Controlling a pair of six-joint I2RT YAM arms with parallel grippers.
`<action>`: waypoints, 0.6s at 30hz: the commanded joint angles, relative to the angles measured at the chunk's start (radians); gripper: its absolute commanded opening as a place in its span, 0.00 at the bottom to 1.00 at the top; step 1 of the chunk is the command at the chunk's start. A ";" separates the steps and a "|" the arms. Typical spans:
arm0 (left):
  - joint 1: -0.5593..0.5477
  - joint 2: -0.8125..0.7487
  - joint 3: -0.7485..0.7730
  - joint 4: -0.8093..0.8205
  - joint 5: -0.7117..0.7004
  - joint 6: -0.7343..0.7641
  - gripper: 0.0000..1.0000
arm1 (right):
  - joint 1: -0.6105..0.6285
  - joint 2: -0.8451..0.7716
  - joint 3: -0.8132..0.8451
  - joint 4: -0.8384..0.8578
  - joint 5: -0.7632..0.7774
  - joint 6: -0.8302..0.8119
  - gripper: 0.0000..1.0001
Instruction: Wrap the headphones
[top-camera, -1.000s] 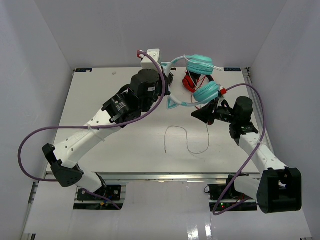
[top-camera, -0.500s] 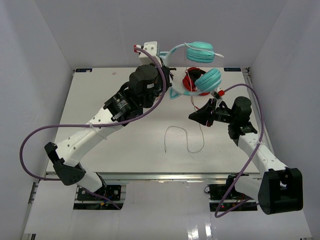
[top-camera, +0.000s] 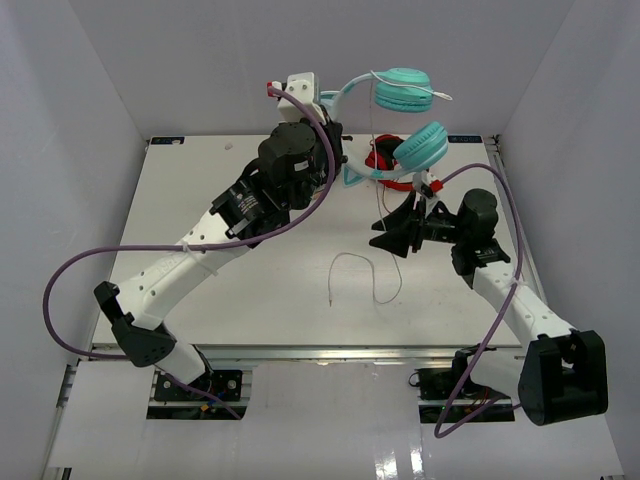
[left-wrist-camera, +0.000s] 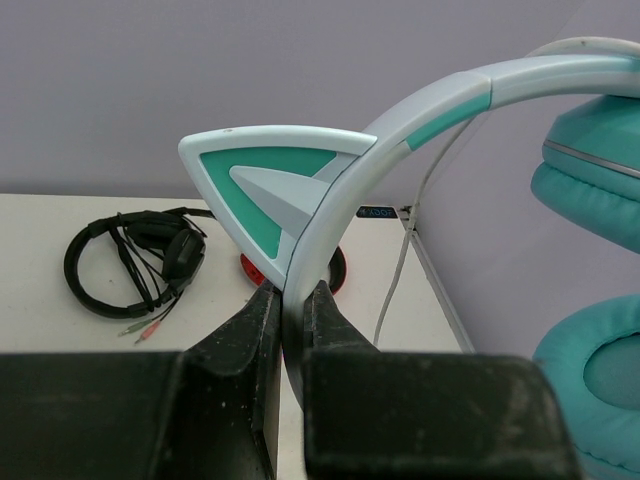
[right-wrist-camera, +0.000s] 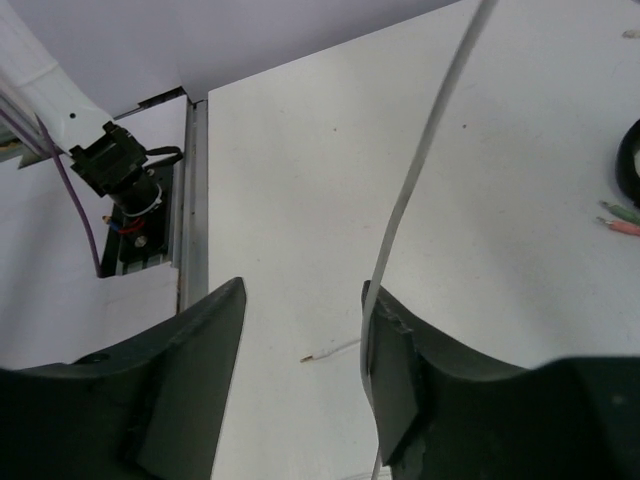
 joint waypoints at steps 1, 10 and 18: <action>-0.004 -0.001 0.081 0.093 -0.003 -0.019 0.00 | 0.047 0.054 0.051 0.015 -0.036 -0.044 0.61; -0.004 -0.011 0.106 0.102 -0.046 0.018 0.00 | 0.086 0.085 -0.007 -0.028 -0.152 -0.269 0.64; -0.004 0.001 0.156 0.102 -0.074 0.064 0.00 | 0.164 0.047 -0.072 -0.169 -0.195 -0.498 0.53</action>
